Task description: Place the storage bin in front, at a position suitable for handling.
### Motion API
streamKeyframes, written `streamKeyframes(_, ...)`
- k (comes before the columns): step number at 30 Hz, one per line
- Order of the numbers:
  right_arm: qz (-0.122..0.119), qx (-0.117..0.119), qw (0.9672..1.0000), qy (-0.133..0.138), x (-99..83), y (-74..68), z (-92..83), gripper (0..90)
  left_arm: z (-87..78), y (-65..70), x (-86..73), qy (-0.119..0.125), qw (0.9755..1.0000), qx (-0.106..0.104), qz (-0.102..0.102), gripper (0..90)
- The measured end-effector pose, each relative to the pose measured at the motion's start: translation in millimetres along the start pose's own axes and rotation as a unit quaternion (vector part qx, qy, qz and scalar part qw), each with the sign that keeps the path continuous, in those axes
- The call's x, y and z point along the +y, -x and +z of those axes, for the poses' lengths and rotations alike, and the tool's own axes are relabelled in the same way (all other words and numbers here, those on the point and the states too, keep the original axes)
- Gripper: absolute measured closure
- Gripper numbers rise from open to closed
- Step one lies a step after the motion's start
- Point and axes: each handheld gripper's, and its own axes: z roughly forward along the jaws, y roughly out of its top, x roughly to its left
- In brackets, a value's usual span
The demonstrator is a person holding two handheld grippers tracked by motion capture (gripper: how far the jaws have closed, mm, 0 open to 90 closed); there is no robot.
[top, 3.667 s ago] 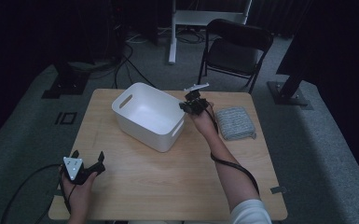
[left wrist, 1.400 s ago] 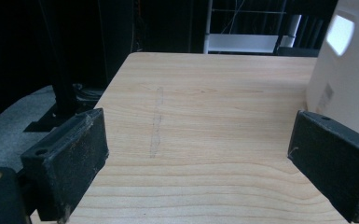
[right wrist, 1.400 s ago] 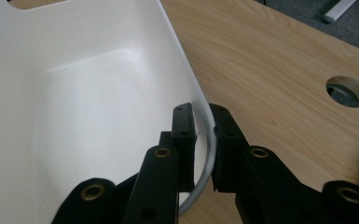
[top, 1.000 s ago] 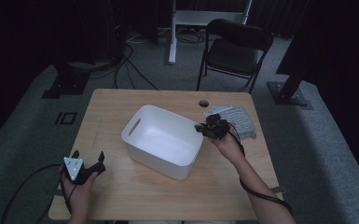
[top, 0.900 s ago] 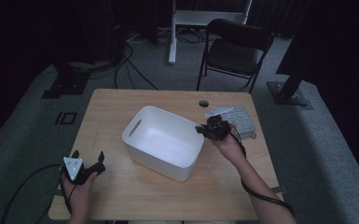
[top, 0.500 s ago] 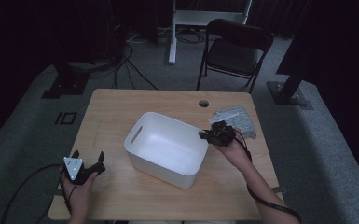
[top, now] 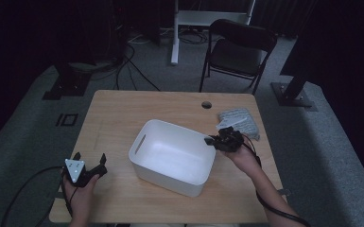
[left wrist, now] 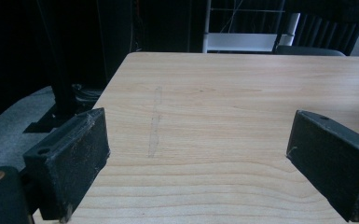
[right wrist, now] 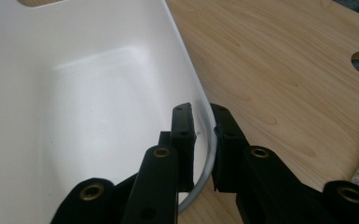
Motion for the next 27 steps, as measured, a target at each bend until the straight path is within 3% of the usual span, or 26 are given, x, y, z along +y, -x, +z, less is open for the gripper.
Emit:
streamKeyframes(5,0.007,-0.001,1.0,0.007,-1.3,-0.2,0.1,79.6,-0.2,0.9,0.6,-0.005,0.9998,-0.009,-0.016,5.4)
streamKeyframes(6,0.014,0.005,0.9998,0.011,-3.7,0.0,1.1,73.2,-1.0,2.2,3.4,0.004,0.9997,-0.012,-0.019,5.4)
streamKeyframes(7,0.014,0.005,0.9998,0.011,-3.7,0.0,1.1,73.2,-1.0,2.2,3.4,0.004,0.9997,-0.012,-0.019,5.4)
streamKeyframes(12,0.039,0.005,0.9986,0.036,-7.9,-2.7,-3.3,58.0,-8.6,6.7,22.9,0.038,0.9969,-0.06,-0.031,7.1)
streamKeyframes(14,0.041,0.005,0.998,0.048,-7.0,-6.0,-8.4,54.8,-10.4,7.1,26.5,0.045,0.9962,-0.066,-0.033,7.1)
streamKeyframes(15,0.042,0.007,0.9977,0.052,-6.5,-7.5,-11.4,53.8,-14.8,8.6,36.5,0.063,0.9939,-0.081,-0.04,7.1)
streamKeyframes(17,0.046,0.006,0.9967,0.067,-5.9,-11.3,-17.9,52.2,-19.2,11.3,45.8,0.078,0.9906,-0.101,-0.049,8.8)
streamKeyframes(19,0.054,0.004,0.9956,0.077,-6.5,-14.9,-23.6,50.1,-22.4,14.9,54.1,0.084,0.9857,-0.134,-0.06,13.0)
streamKeyframes(23,0.066,-0.004,0.9935,0.092,-13.5,-18.7,-32.3,49.4,-27.3,26.5,69.6,0.097,0.9745,-0.194,-0.056,14.1)
streamKeyframes(24,0.069,-0.004,0.993,0.096,-15.3,-18.8,-33.5,49.4,-27.3,26.5,69.6,0.097,0.9745,-0.194,-0.056,14.2)
streamKeyframes(25,0.076,-0.004,0.9921,0.1,-18.0,-18.7,-35.0,49.3,-28.4,33.4,77.5,0.098,0.9682,-0.224,-0.053,15.4)
streamKeyframes(26,0.078,-0.005,0.9918,0.102,-19.8,-18.3,-35.6,49.3,-28.0,38.0,82.4,0.1,0.9636,-0.242,-0.055,15.5)
streamKeyframes(27,0.082,-0.009,0.9912,0.104,-22.3,-18.0,-35.7,49.3,-27.4,41.7,86.2,0.1,0.9641,-0.242,-0.044,15.5)
